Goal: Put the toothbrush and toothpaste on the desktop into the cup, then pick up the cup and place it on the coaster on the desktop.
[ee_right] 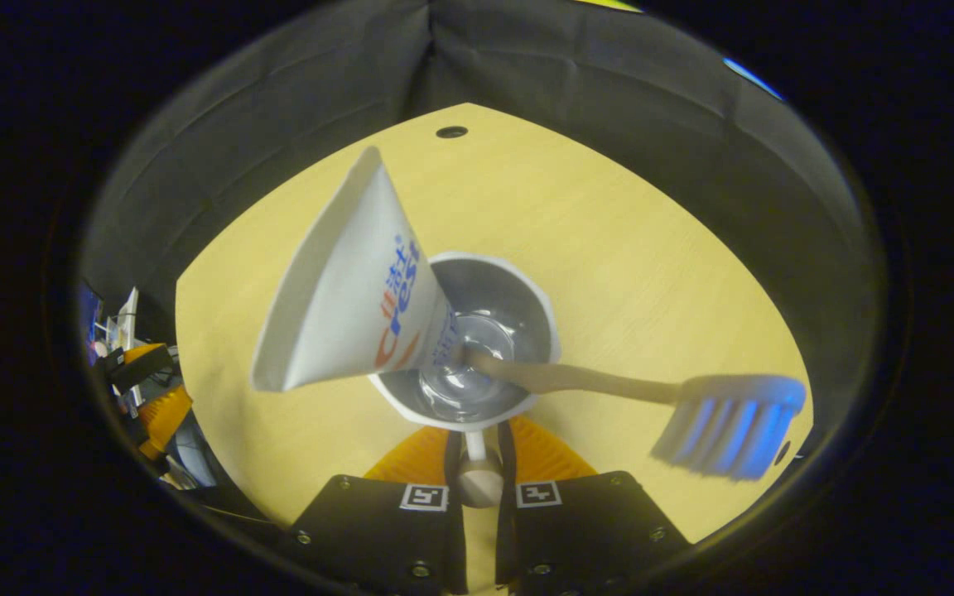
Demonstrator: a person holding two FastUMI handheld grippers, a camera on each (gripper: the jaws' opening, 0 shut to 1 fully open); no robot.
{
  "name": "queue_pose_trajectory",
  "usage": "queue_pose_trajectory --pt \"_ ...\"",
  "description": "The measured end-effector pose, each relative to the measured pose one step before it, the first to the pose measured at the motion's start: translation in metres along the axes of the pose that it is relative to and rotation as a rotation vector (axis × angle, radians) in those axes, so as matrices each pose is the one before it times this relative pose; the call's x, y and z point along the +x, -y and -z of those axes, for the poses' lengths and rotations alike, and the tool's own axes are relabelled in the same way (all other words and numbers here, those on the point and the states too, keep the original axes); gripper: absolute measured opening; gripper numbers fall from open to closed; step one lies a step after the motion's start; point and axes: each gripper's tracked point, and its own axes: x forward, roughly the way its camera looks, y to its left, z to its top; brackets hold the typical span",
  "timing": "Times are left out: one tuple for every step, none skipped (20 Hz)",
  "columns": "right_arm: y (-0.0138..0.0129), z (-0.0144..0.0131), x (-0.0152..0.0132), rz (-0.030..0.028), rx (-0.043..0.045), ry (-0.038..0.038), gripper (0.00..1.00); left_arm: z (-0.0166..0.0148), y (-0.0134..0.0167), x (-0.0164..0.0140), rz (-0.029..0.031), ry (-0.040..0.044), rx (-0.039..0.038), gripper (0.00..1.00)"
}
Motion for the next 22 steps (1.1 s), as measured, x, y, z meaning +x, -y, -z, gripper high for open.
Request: queue_pose_trajectory --pt "-0.00196 -0.00339 0.00363 -0.00012 -0.00587 -0.00227 0.15 0.00185 0.00153 -0.00239 -0.00512 -0.00109 -0.00576 0.96" --pt "-0.00247 -0.00168 0.00367 0.00709 -0.00735 -0.00499 0.15 0.00061 0.00073 -0.00224 -0.00404 -0.00102 -0.00651 0.96" --pt "-0.00133 -0.00128 0.00325 0.01391 -0.00681 -0.01066 0.15 -0.00036 0.00166 -0.00264 -0.00289 -0.00220 -0.00735 0.96" --pt "-0.00260 0.00211 0.00243 0.01576 -0.00542 -0.01302 0.15 -0.00352 -0.00134 -0.00471 -0.00314 -0.00022 -0.00640 0.96" --pt "-0.00032 0.00332 0.00118 0.01076 -0.00353 -0.01526 0.15 -0.00309 0.00014 -0.00402 -0.00185 0.00026 -0.00359 0.97" --pt "0.00117 -0.00227 -0.00044 0.00922 0.00117 0.00616 0.15 -0.00141 -0.00342 -0.00122 -0.00135 0.00225 -0.00194 0.96" --pt "0.00157 0.00360 0.00332 0.00160 0.00113 -0.00945 0.15 0.00040 -0.00047 0.00163 0.00113 0.00203 -0.00270 0.96" --pt "-0.00034 0.00103 -0.00314 0.00084 0.00766 -0.00232 0.15 0.00031 -0.00256 0.00144 0.00347 0.00102 -0.00312 0.96" --pt "0.00044 0.00008 0.00010 -0.00277 0.00753 -0.00423 0.17 0.00106 -0.00030 0.00031 0.00450 -0.00142 -0.00096 0.96" --pt "-0.00201 -0.00159 -0.00396 -0.00526 0.00627 0.00397 0.20 0.00009 0.00104 0.00057 0.00373 -0.00108 0.00254 0.97" --pt "-0.00033 0.00045 -0.00235 -0.00059 0.00155 -0.00173 0.22 -0.00075 0.00190 0.00048 0.00530 0.00233 0.00636 0.96" --pt "-0.00043 -0.00014 -0.00065 0.00065 -0.00205 0.01149 0.24 -0.00314 0.00327 0.00242 0.00466 0.00450 0.00916 0.96" --pt "-0.00017 -0.00108 -0.00130 0.00138 -0.00383 0.00848 0.24 -0.00280 0.00431 0.00315 0.00624 0.00494 0.00931 0.96" --pt "0.00107 -0.00073 -0.00126 0.00557 -0.00239 0.01151 0.24 -0.00217 0.00669 0.00721 0.00713 0.00288 0.00889 0.96" --pt "0.00128 -0.00262 -0.00217 0.00257 -0.00138 0.01486 0.25 -0.00129 0.00670 0.00604 0.00838 0.00214 0.00724 0.97" --pt "-0.00164 0.00002 -0.00385 -0.00084 0.00360 0.00978 0.21 -0.00091 0.00798 0.00632 0.00827 0.00235 0.00803 0.97" --pt "-0.00001 0.00029 -0.00646 -0.00161 0.00904 0.00580 0.25 -0.00139 0.00691 0.00431 0.00817 0.00295 0.00908 0.97" --pt "-0.00057 0.00205 -0.00768 -0.00279 0.01100 0.01425 0.25 -0.00315 0.00438 0.00479 0.00951 0.00499 0.01215 0.97" --pt "0.00085 0.00091 -0.00815 -0.00156 0.01768 0.01250 0.25 -0.00418 0.00593 0.00388 0.01149 0.00678 0.01401 0.97" --pt "0.00011 0.00318 -0.00735 -0.00129 0.02174 0.02076 0.25 -0.00352 0.00428 0.00170 0.01346 0.00760 0.01413 0.96" --pt "0.00067 0.00100 -0.00933 -0.00115 0.02682 0.02067 0.25 -0.00447 0.00294 -0.00228 0.01658 0.00672 0.01409 0.96" --pt "-0.00057 0.00220 -0.01029 -0.00150 0.02831 0.02151 0.25 -0.00518 0.00505 -0.00037 0.01508 0.00641 0.01355 0.96"
